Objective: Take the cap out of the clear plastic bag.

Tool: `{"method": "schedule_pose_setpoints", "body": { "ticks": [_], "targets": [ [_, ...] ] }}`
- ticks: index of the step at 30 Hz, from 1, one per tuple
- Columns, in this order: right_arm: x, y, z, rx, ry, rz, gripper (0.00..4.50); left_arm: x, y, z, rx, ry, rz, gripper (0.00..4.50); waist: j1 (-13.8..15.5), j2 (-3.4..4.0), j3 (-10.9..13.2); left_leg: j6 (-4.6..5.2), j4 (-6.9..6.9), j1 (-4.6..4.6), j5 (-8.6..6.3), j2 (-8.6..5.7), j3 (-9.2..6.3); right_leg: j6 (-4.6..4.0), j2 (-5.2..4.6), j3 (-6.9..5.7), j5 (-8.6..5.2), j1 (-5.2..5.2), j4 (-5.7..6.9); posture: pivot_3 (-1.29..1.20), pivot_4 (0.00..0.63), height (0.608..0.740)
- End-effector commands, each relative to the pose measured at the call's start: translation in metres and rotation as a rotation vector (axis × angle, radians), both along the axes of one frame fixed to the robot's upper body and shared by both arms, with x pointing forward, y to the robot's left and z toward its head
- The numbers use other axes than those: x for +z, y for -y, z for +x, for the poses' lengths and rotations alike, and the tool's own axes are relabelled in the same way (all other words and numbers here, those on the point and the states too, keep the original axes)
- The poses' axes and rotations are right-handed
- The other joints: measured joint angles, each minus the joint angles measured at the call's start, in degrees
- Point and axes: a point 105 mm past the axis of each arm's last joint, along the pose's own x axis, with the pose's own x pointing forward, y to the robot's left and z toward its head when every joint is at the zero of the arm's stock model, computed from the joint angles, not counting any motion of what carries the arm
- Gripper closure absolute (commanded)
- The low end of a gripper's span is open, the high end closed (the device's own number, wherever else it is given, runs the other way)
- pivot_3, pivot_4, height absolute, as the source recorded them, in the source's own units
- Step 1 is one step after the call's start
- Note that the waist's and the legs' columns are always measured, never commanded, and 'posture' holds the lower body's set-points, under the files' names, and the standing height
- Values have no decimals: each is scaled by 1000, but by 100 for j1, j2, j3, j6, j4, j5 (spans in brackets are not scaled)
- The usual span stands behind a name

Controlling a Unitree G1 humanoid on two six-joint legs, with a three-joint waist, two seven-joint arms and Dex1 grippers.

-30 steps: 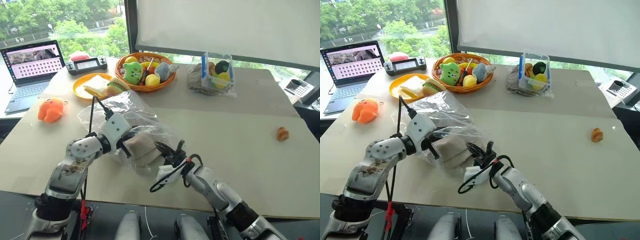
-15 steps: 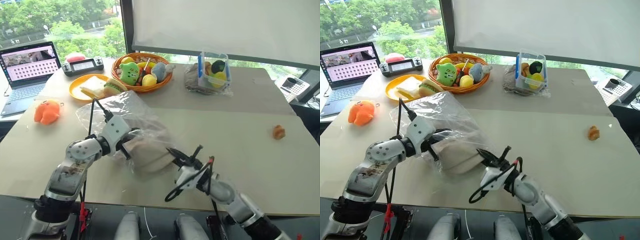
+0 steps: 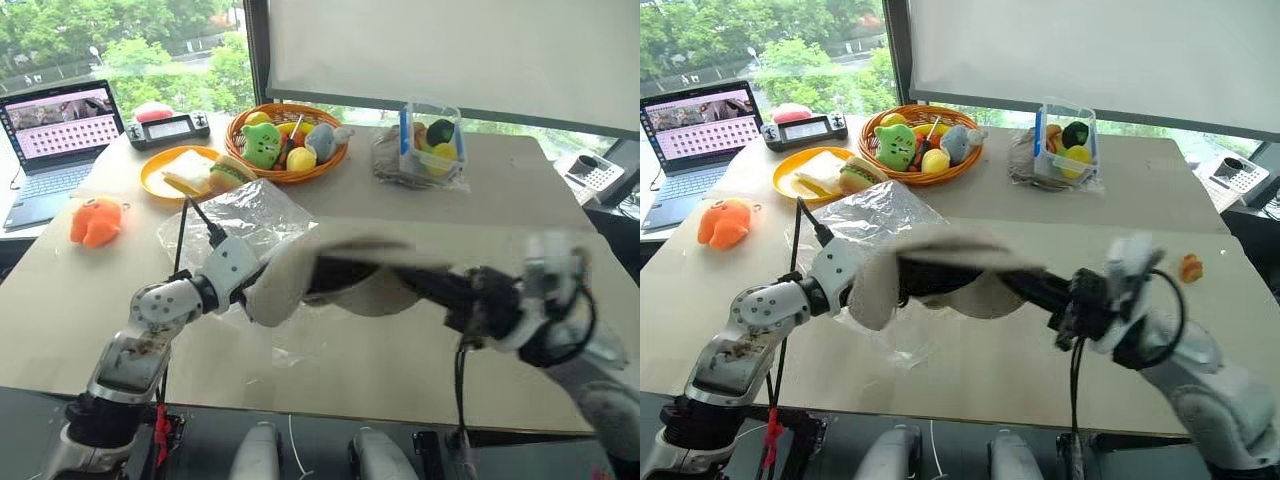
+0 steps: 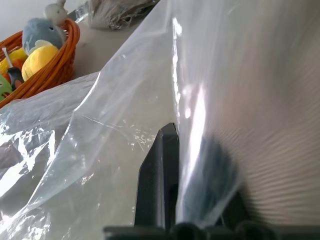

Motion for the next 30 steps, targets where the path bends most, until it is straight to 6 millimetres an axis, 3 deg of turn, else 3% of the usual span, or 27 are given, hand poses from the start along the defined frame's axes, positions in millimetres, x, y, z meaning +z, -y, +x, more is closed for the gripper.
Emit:
{"method": "schedule_pose_setpoints", "body": {
  "ticks": [1,3,6,9,10,13,15,18,22,23,25,30],
  "targets": [
    [68,48,20,-242,193,309,4474,-15,4,-16,-159,101,128,4500,-49,1,1,0,0,0,0,1,4,-1,-1,3,0,0,-7,0,150,740],
    [84,70,43,-467,258,374,4474,-18,10,-23,-252,171,166,4500,-60,9,5,0,0,2,0,2,9,-1,-1,6,2,-1,-13,0,150,740],
    [85,84,65,-730,350,289,4474,-18,17,-28,-363,280,199,4500,3,11,6,0,-6,-11,0,2,9,-2,-2,2,1,-14,-18,0,150,740],
    [77,79,75,-850,440,136,4474,-17,21,-31,-460,377,215,4500,78,20,1,1,-17,-60,1,-2,20,-1,-6,12,5,-77,-12,0,150,740],
    [69,71,79,-880,490,8,4474,-18,21,-29,-473,396,222,4500,85,30,1,2,-16,-87,2,-5,22,3,-5,16,11,-107,1,0,150,740],
    [27,39,89,-850,623,-389,4474,-22,24,-18,-506,438,238,4500,111,49,1,3,-16,-104,1,-10,25,4,-6,16,11,-132,16,0,150,740],
    [-24,23,97,-777,662,-703,4474,-27,27,-9,-524,453,256,4500,108,50,1,3,-16,-105,2,-9,24,4,-2,13,10,-133,17,0,150,740],
    [-98,22,96,-629,643,-1063,4474,-35,29,1,-539,461,287,4500,125,50,2,3,12,-102,2,-10,22,9,-2,7,9,-114,16,0,150,740],
    [-169,31,78,-487,379,-1235,4474,-42,29,3,-556,451,297,4500,119,55,-2,3,29,-94,2,-16,26,22,-7,16,15,-97,16,0,150,740],
    [-172,29,74,-478,359,-1228,4492,-43,29,2,-556,443,286,4226,125,55,-5,3,29,-81,2,-13,22,22,-4,11,15,-83,17,0,150,740],
    [-174,24,70,-477,276,-1157,3723,-43,30,1,-554,420,259,3802,142,49,-14,3,28,-72,2,-11,20,22,-2,9,15,-74,19,0,150,740],
    [-168,23,64,-478,177,-1086,2101,-43,31,-15,-604,289,178,1903,109,42,-20,2,27,-73,1,-10,18,21,-1,7,15,-72,19,0,150,740]
  ]
}}
